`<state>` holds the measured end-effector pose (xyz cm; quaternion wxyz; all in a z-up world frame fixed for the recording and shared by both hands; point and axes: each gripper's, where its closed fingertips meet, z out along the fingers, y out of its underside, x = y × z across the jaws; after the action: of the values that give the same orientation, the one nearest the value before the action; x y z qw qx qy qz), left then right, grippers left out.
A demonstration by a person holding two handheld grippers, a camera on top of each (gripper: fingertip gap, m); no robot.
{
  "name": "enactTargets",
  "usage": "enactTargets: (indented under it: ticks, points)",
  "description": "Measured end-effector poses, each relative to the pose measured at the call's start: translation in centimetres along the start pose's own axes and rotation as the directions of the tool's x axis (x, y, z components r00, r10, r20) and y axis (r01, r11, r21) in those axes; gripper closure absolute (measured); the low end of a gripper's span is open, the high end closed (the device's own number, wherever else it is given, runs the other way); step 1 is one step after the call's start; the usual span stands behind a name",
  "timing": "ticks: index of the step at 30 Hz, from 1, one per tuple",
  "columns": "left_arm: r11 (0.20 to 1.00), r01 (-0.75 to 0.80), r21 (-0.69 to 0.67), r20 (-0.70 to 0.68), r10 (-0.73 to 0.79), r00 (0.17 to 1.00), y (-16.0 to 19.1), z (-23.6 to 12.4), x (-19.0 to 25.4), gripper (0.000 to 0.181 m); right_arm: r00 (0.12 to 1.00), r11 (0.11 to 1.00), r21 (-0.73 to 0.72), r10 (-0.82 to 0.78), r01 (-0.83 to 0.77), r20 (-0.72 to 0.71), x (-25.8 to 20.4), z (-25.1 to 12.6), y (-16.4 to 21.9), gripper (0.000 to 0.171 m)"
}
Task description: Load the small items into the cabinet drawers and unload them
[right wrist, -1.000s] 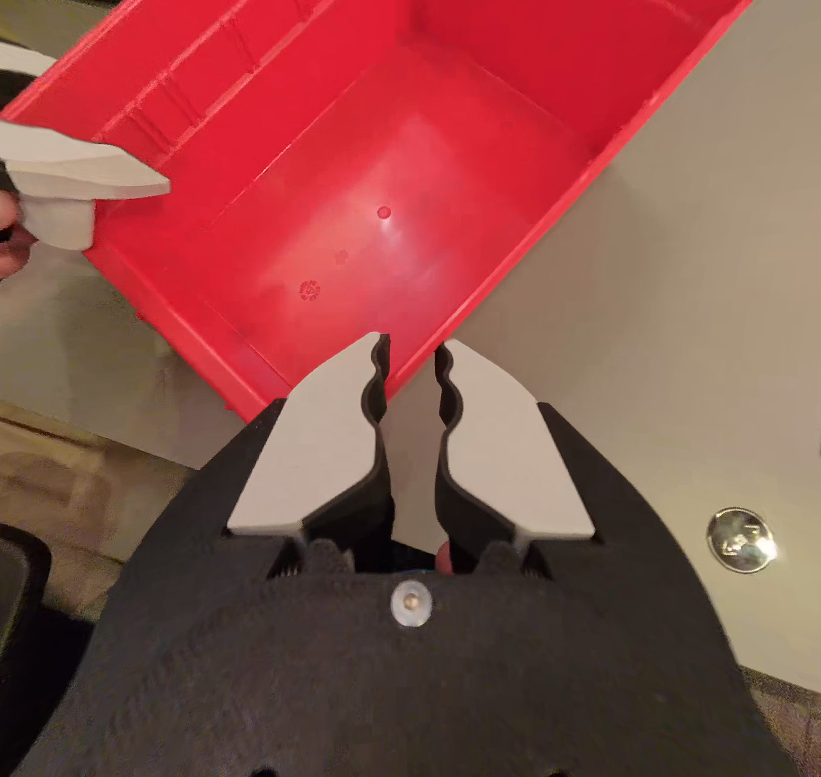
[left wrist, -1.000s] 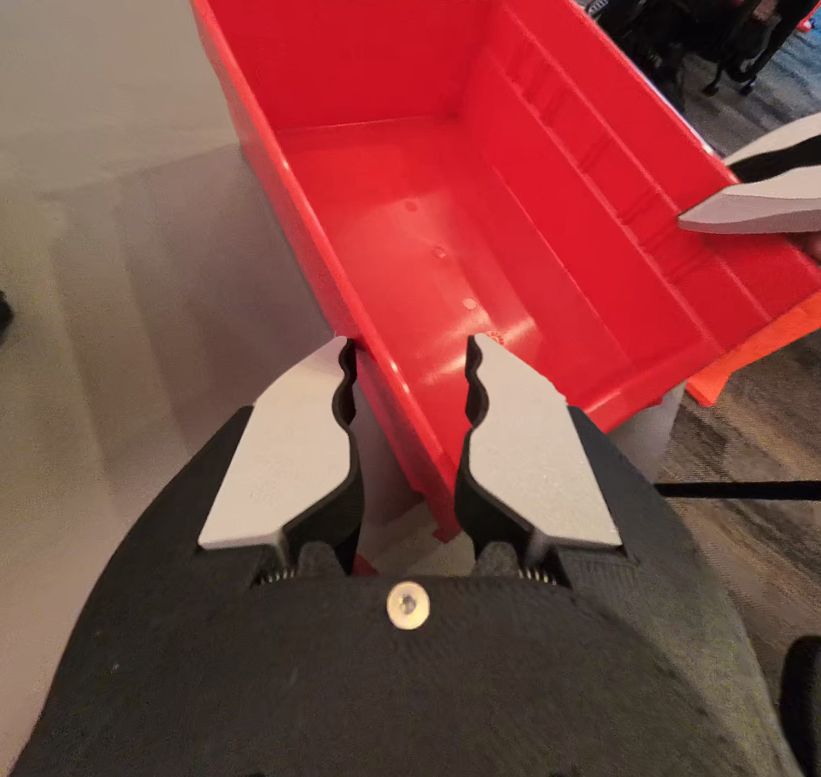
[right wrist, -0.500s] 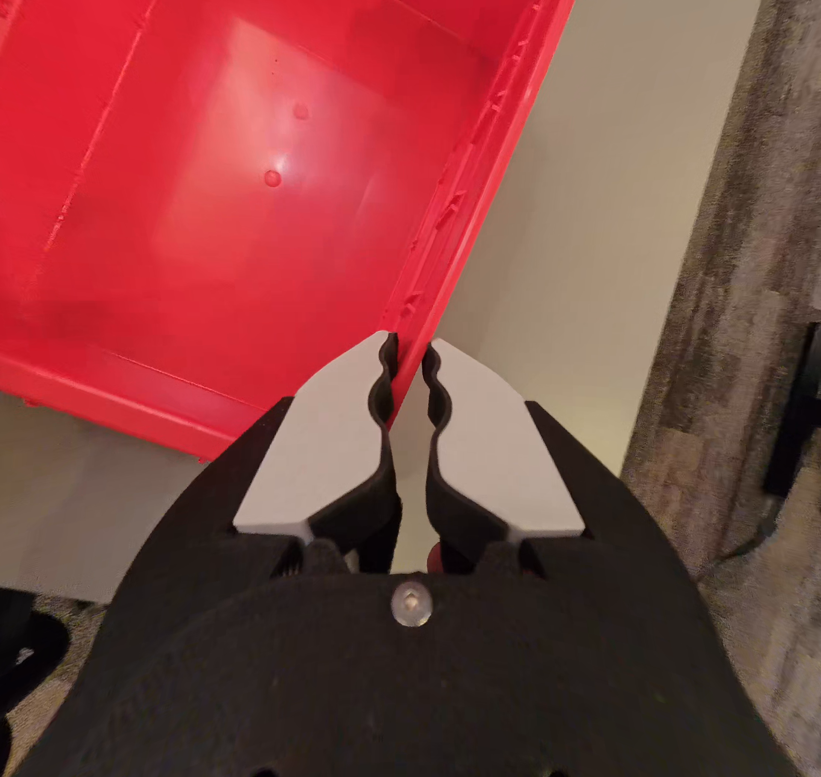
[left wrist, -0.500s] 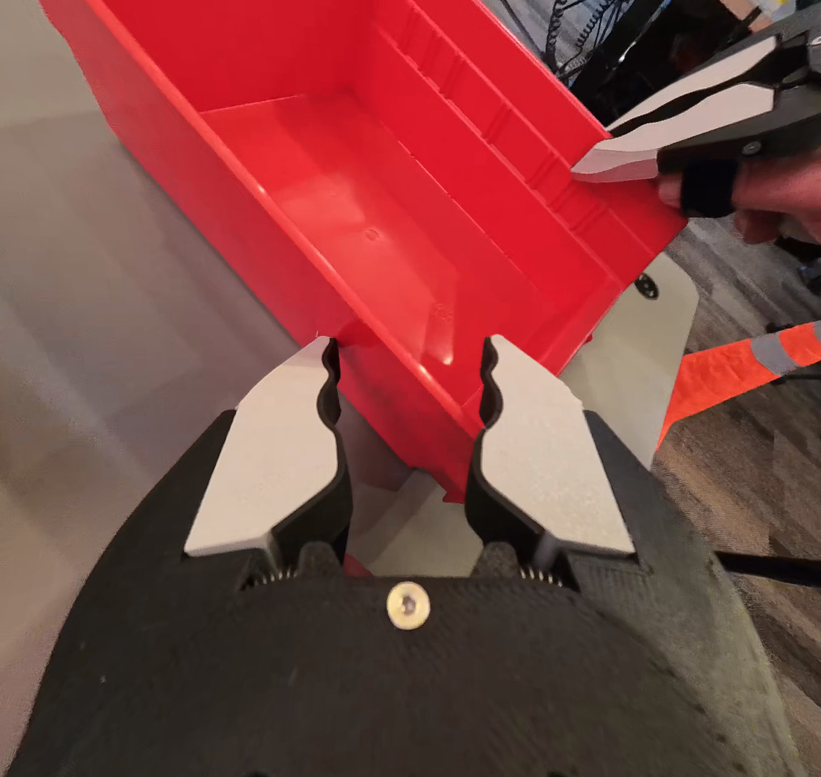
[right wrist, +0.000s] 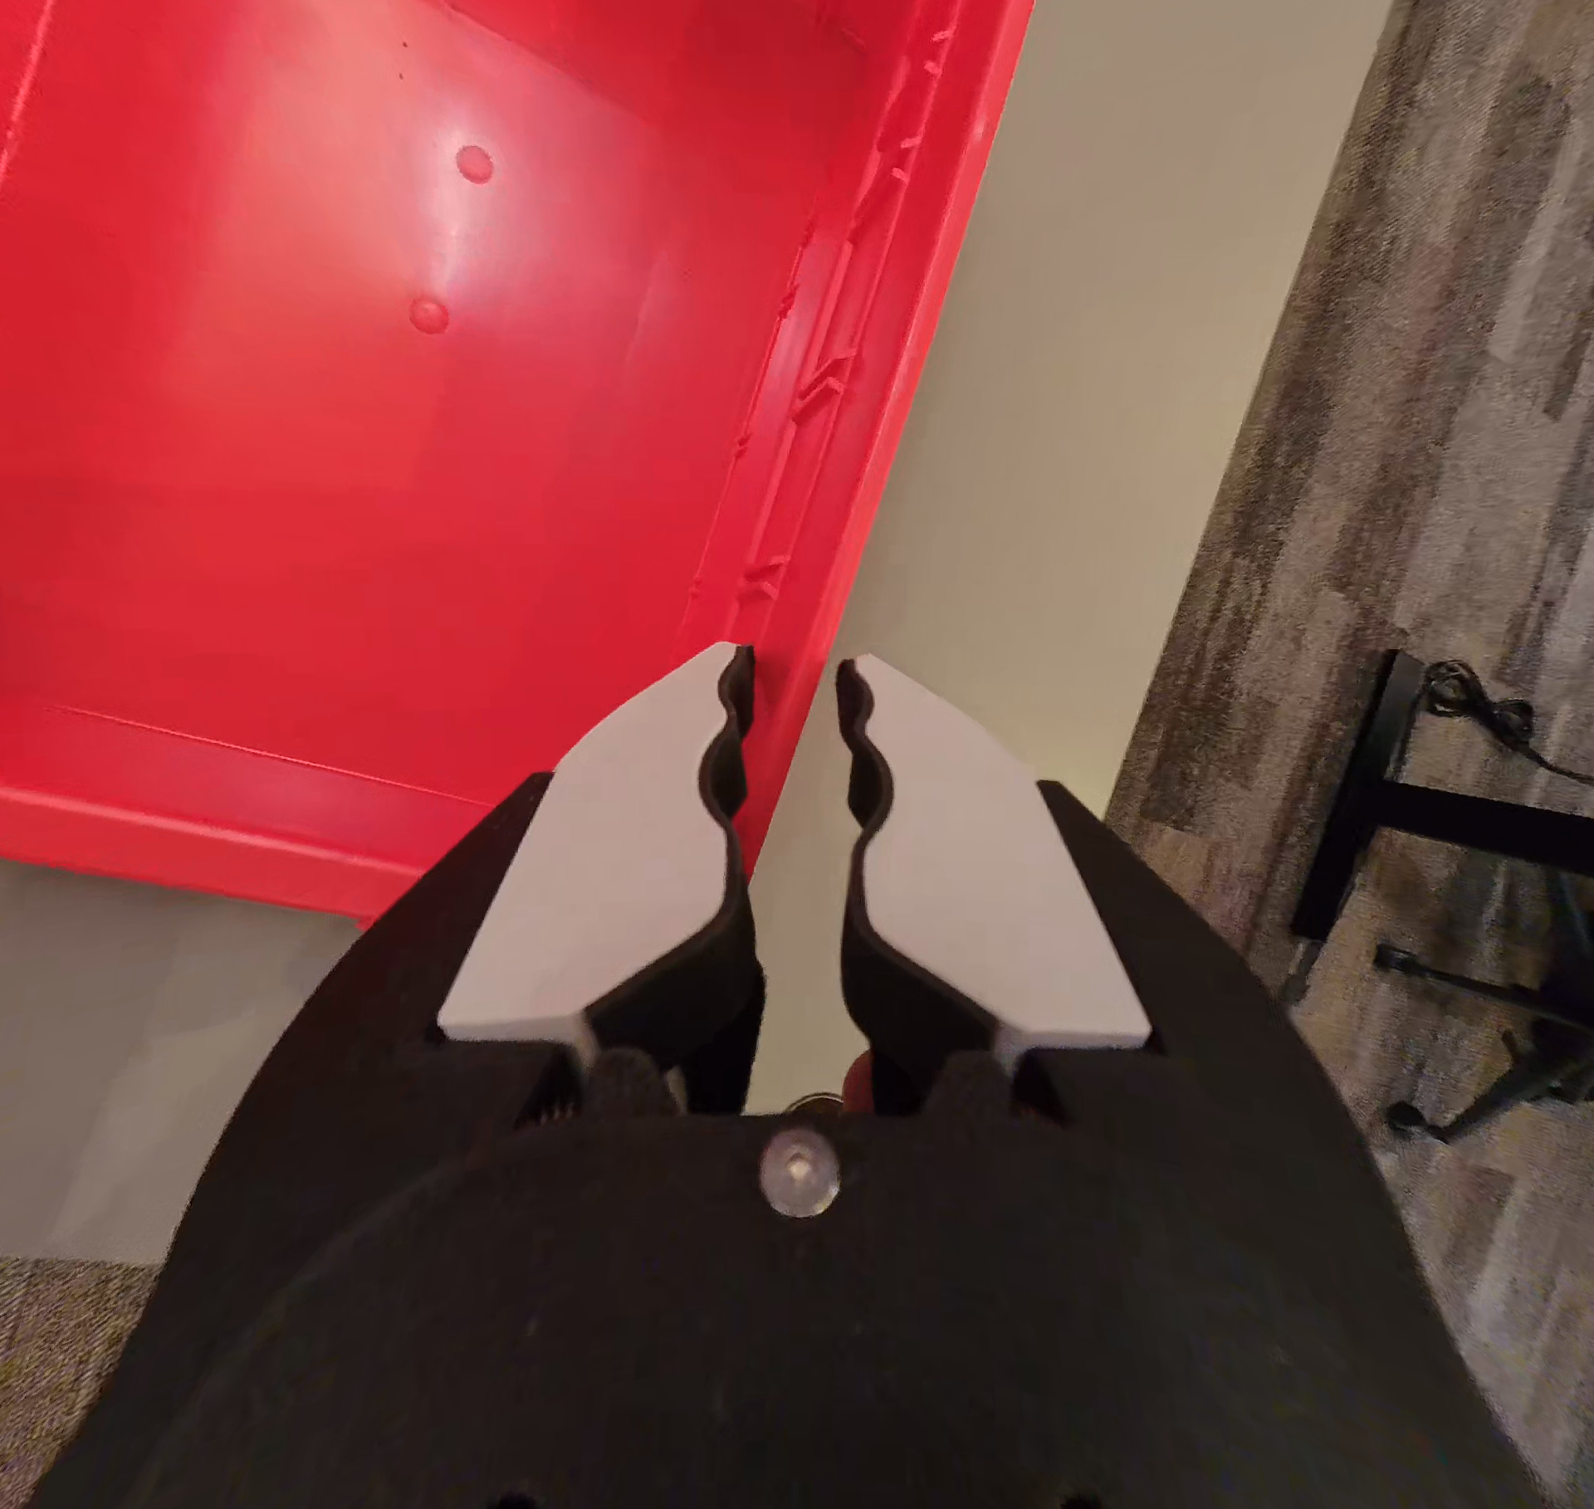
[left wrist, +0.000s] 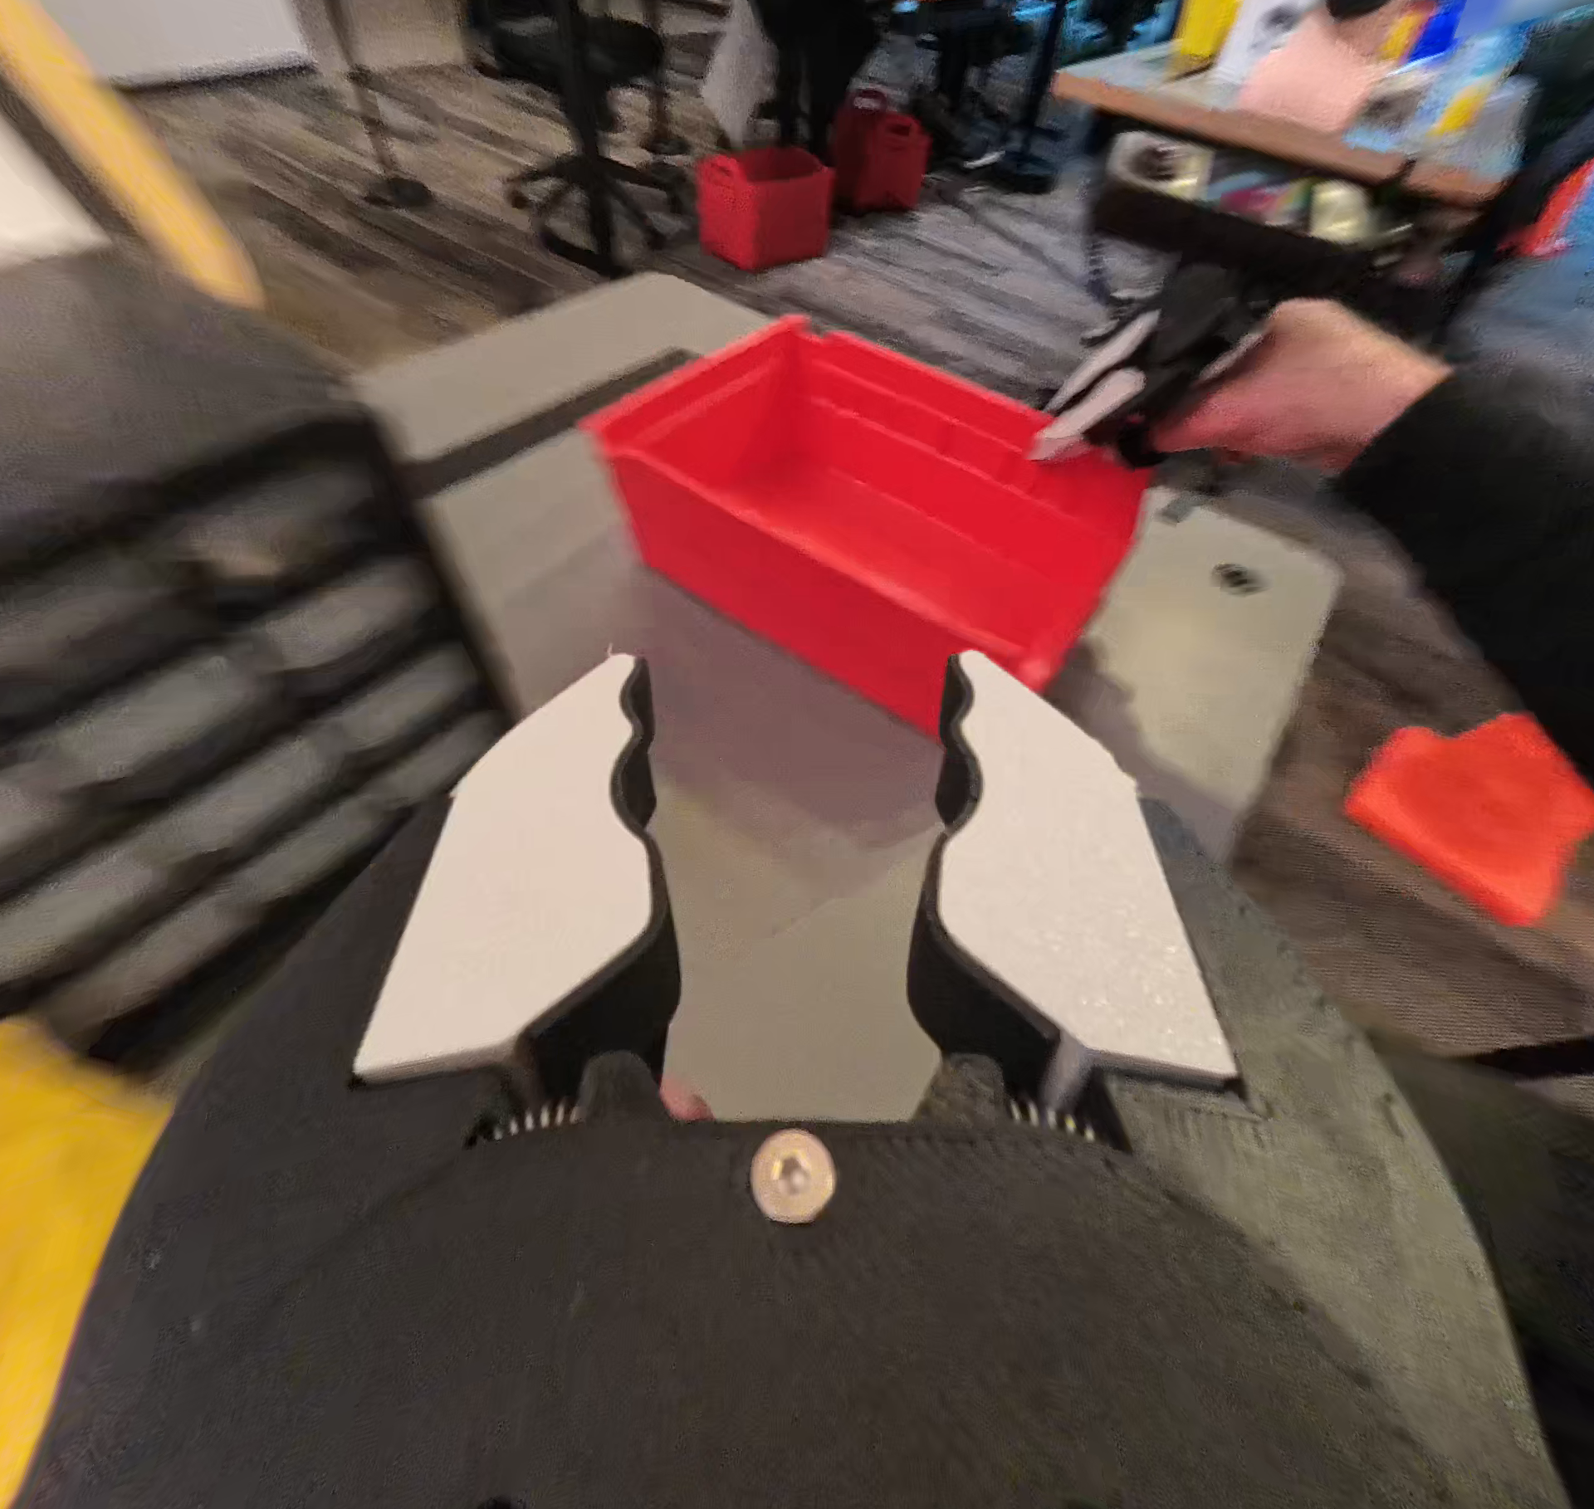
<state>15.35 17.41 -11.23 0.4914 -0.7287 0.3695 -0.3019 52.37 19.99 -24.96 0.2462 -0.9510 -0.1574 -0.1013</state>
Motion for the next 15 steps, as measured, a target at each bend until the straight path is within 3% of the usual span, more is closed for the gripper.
enactTargets:
  ticks: [2,4,8,12,15]
  points:
    - [0.989,-0.127,-0.077,0.182,0.139,0.973,0.1,-5.7,-6.3,0.120,0.999,1.000,-0.012,-0.014,0.014,-0.051,0.4,-0.4,0.3,0.142]
    - [0.950,-0.180,-0.255,0.368,0.268,0.890,2.2,-11.9,-13.6,0.123,0.994,0.999,-0.018,-0.031,0.029,-0.104,0.7,-1.1,0.4,0.139]
    - [0.890,0.042,-0.455,0.573,0.257,0.778,9.8,-22.2,-25.1,0.123,0.991,1.000,0.001,-0.026,0.026,-0.132,0.3,-2.4,0.7,0.138]
    - [0.786,0.174,-0.593,0.608,0.295,0.737,16.8,-27.0,-29.9,0.131,0.997,1.000,-0.013,-0.005,0.004,-0.073,-0.9,-1.9,1.7,0.145]
    - [0.774,0.256,-0.579,0.589,0.180,0.788,19.6,-27.1,-30.3,0.142,0.999,0.999,-0.050,0.008,-0.009,-0.039,-1.4,-1.0,2.8,0.154]
